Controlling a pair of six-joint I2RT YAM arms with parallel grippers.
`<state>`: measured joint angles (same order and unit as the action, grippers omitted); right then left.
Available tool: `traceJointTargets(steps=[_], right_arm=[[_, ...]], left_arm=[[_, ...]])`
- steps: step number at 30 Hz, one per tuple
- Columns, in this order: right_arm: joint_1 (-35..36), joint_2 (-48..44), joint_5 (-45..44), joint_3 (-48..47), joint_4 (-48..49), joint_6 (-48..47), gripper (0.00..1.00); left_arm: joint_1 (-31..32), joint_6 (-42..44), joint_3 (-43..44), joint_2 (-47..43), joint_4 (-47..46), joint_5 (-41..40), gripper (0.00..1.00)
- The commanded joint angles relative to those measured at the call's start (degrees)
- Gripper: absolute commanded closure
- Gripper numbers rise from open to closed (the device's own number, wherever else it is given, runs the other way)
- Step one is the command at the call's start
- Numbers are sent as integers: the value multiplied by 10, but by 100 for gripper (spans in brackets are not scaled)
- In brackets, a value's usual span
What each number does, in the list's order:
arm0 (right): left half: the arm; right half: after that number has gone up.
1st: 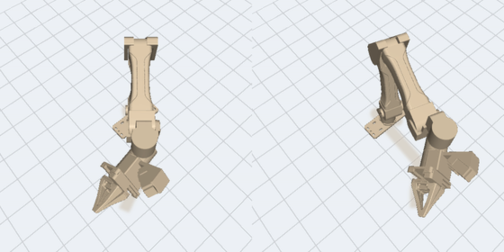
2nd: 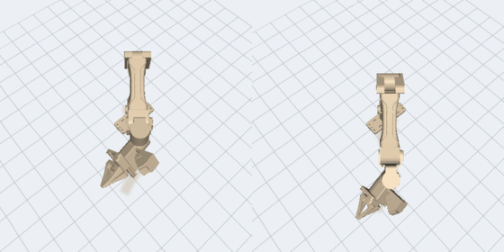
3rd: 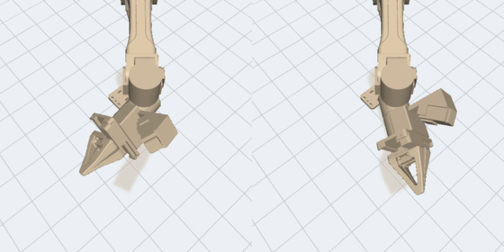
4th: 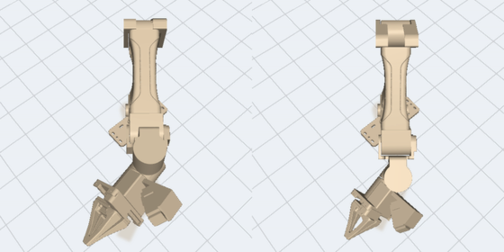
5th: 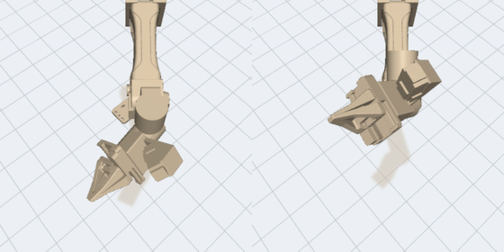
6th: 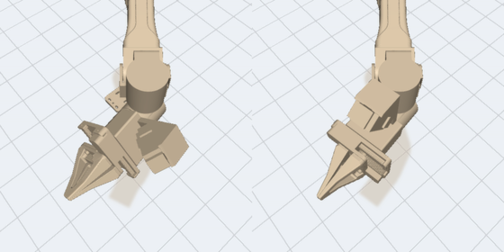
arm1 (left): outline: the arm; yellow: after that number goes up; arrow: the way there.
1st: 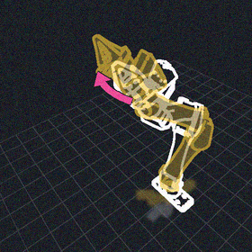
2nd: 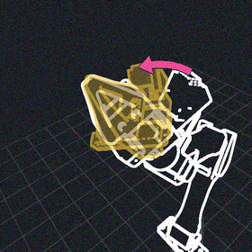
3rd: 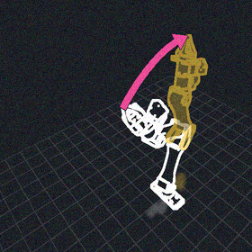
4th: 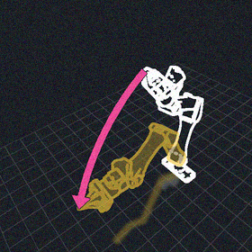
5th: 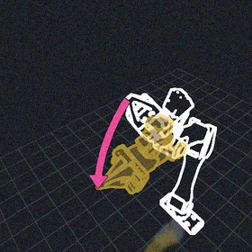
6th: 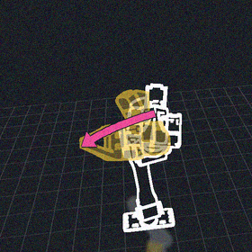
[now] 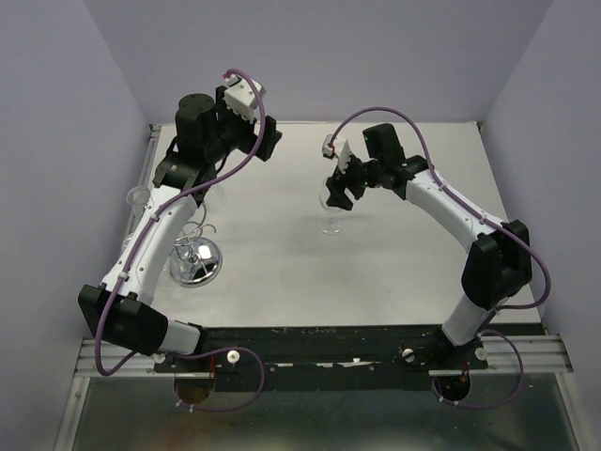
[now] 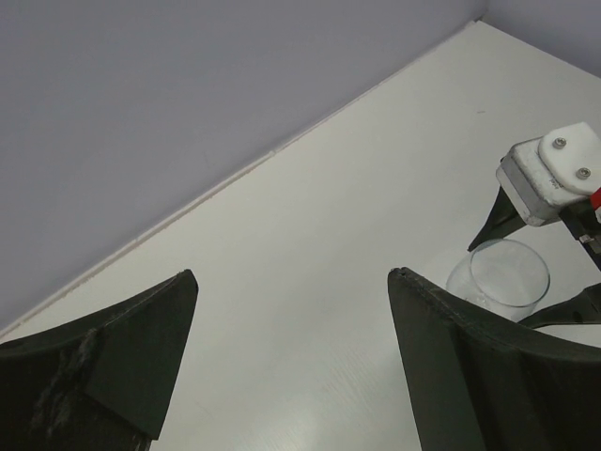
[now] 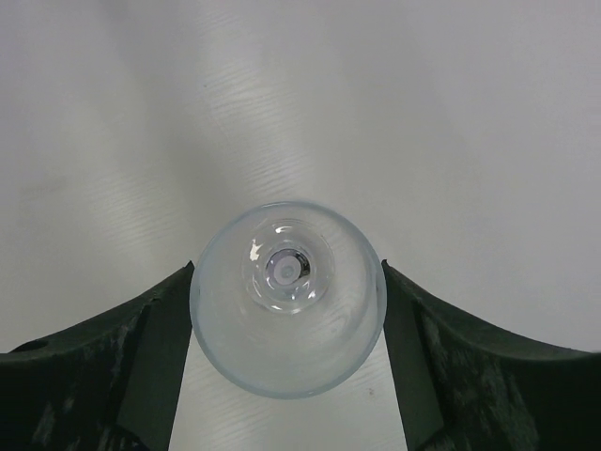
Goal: Take the wine glass off the wine glass rack
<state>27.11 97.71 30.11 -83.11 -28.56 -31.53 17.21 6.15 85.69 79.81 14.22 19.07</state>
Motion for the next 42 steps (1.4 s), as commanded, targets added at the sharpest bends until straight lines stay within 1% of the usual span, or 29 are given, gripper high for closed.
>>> traceJointTargets(steps=[1, 4, 7, 12, 16, 24, 32, 42], right_arm=[[2, 10, -33, -29, -6, 20, 22], [-6, 13, -48, -43, -6, 44, 25], [-30, 12, -56, -62, 0, 59, 27], [-100, 41, -80, -110, -2, 72, 33], [-165, 70, -103, -157, 0, 101, 34], [-260, 126, -141, -235, 8, 96, 36], [-312, 173, -162, -289, 9, 120, 36], [-333, 225, -174, -336, 6, 144, 36]], left_arm=[[-3, -4, -9, -15, -12, 4, 2], [-3, -1, -10, -16, -10, 4, 2], [-4, 3, -9, -15, -6, 4, 2], [-5, 1, -11, -13, -4, 1, 2], [-6, -4, -9, -11, -4, 14, 2], [-6, -4, -3, -5, 1, 22, 2], [-6, -4, -2, -1, 6, 33, 2], [-6, 13, 11, 5, 25, 27, 1]])
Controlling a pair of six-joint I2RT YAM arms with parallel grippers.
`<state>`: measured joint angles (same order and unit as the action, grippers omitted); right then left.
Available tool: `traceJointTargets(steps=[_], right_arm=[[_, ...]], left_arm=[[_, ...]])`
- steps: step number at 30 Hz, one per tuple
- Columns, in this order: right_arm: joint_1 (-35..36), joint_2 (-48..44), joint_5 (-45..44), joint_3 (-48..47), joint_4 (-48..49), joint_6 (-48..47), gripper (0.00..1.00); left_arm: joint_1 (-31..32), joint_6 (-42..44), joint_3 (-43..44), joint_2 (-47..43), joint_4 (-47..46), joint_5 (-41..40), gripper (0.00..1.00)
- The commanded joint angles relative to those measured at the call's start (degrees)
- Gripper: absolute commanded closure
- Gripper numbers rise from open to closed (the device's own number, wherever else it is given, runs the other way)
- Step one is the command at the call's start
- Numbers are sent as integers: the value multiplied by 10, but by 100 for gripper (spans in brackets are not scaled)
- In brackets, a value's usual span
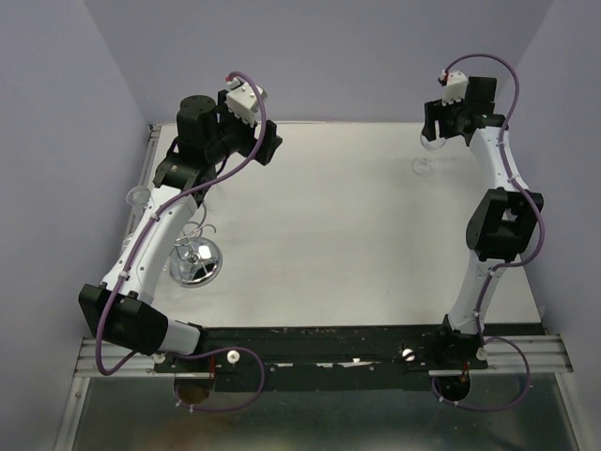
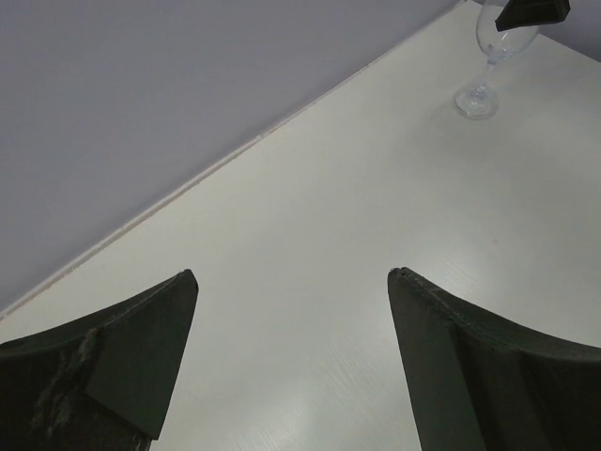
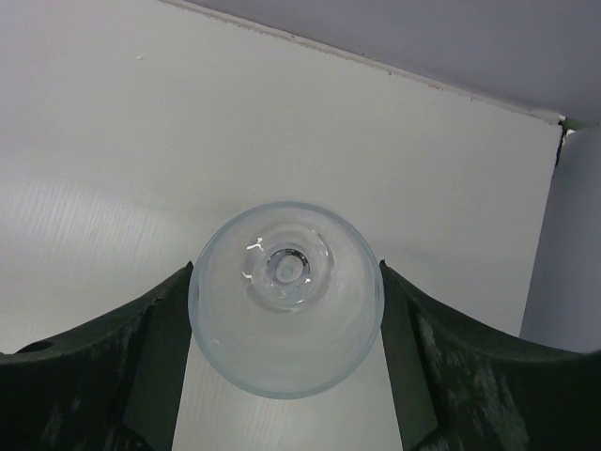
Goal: Take the wine glass off the wine glass rack
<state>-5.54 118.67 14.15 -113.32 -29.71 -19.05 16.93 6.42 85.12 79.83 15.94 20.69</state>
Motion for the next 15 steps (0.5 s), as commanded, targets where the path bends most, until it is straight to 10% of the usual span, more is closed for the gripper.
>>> traceJointTargets(steps=[1, 9, 15], right_arm=[[-7, 20, -15, -37, 18, 23, 35], [-9, 37, -18, -44, 18, 48, 30], [-10, 31, -42, -38, 17, 65, 0]], left_arm=[[-3, 13, 15, 6, 8, 9, 1], [-3, 17, 16, 7, 12, 6, 1], [-3, 18, 19, 8, 14, 8, 1]])
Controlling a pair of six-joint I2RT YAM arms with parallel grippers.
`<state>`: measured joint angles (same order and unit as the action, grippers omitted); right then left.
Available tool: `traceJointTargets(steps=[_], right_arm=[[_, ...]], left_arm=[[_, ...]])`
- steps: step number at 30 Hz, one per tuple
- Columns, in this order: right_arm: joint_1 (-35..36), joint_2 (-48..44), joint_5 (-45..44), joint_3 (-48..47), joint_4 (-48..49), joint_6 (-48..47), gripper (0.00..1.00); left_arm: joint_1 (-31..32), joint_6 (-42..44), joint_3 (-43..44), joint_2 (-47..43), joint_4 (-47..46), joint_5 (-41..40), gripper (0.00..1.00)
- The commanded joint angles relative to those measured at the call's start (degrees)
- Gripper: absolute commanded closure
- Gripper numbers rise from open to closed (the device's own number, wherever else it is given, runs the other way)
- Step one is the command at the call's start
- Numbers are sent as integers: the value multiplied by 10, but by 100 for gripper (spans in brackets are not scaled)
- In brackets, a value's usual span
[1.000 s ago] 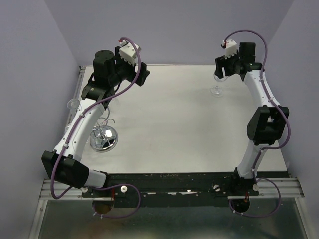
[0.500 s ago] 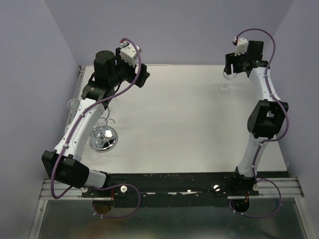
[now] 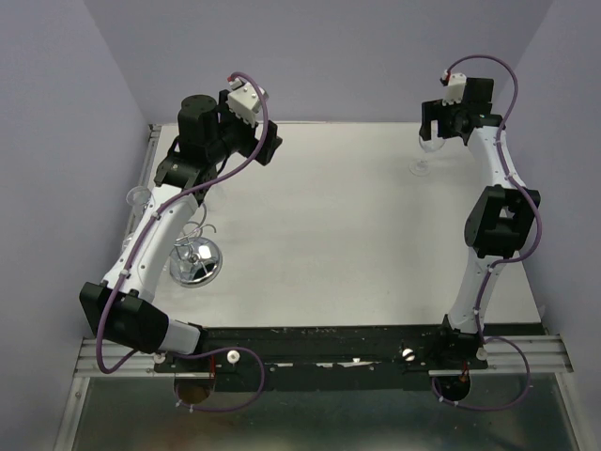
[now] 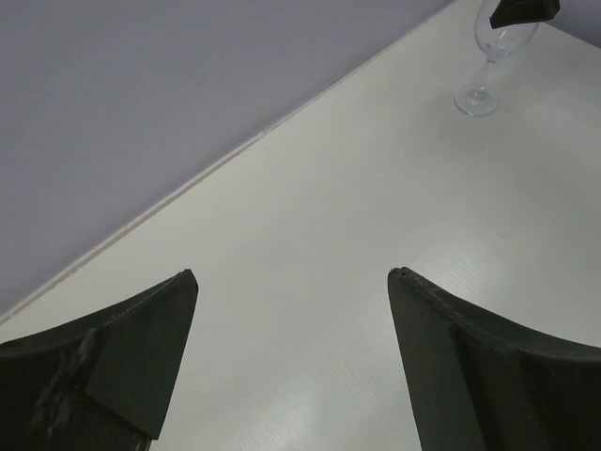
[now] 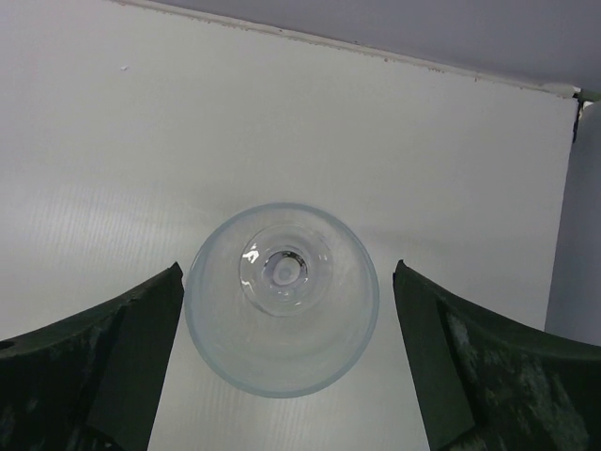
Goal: Take the wine glass off the wine glass rack
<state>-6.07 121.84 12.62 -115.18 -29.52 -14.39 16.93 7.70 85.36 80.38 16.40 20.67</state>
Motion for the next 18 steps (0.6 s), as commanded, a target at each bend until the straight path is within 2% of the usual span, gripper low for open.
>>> traceJointTargets(steps=[1, 6, 12, 18], right_arm=[[-4, -5, -29, -18, 15, 18, 0], [-4, -42, -27, -20, 17, 25, 0], [-3, -105, -5, 6, 17, 31, 0], [39, -139, 0, 11, 17, -4, 0]], left_arm=[[-3, 4, 17, 2, 8, 7, 1], [-5, -16, 52, 5, 20, -8, 1], [-16, 14, 112, -4, 61, -28, 1], [-56, 9, 183, 5, 194, -45, 1]])
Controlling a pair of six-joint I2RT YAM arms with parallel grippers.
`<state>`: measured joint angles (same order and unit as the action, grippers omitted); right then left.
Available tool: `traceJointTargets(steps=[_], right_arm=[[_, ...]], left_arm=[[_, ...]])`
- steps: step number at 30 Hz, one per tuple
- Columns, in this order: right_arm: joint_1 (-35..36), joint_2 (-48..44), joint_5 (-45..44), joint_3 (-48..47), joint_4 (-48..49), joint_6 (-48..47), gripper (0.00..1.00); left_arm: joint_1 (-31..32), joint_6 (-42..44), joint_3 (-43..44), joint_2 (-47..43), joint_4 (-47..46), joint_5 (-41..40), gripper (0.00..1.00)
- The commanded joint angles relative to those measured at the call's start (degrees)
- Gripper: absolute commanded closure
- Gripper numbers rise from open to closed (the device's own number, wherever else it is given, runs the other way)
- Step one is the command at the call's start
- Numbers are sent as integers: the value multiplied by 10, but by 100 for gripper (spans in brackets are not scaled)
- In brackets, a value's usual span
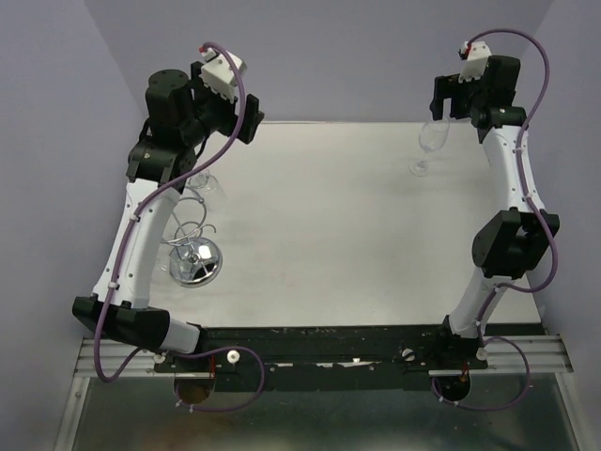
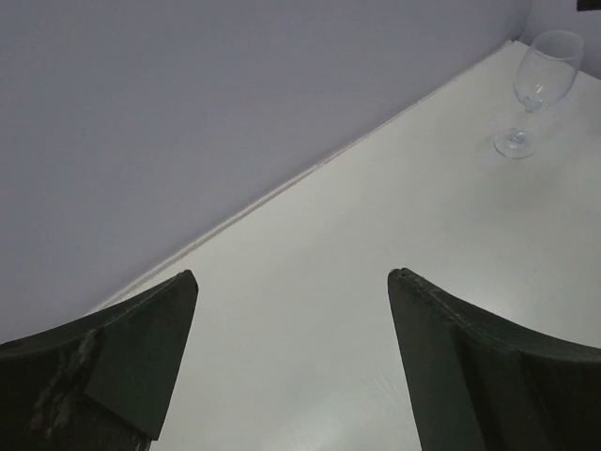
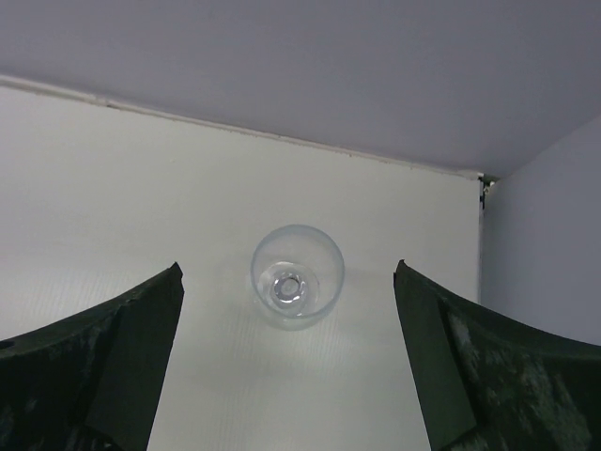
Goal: Take the wine glass off the wine glass rack
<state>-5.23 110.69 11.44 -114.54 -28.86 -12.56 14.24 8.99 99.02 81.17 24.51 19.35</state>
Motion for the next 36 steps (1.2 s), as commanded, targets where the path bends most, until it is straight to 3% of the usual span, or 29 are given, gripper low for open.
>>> traceJointTargets(steps=[1, 9, 18, 26, 32, 36], right_arm=[[43, -30, 27, 1, 9, -20, 0], [153, 11, 305, -43, 9, 14, 0], [278, 60, 509, -44, 44, -48, 0], [365, 98, 553, -43, 52, -98, 0], [395, 145, 530, -25, 215, 9, 0], [416, 185, 482, -30, 311, 53, 0]], left_arm=[[-37, -9, 46, -9, 124, -47, 1], [-79, -17, -15, -79, 103, -179, 1], [-101, 7, -54, -129, 137, -180, 1], [-105, 54, -80, -191, 185, -179, 1], [-111, 45, -112, -216, 195, -186, 1], [-155, 5, -116, -218, 194, -151, 1]])
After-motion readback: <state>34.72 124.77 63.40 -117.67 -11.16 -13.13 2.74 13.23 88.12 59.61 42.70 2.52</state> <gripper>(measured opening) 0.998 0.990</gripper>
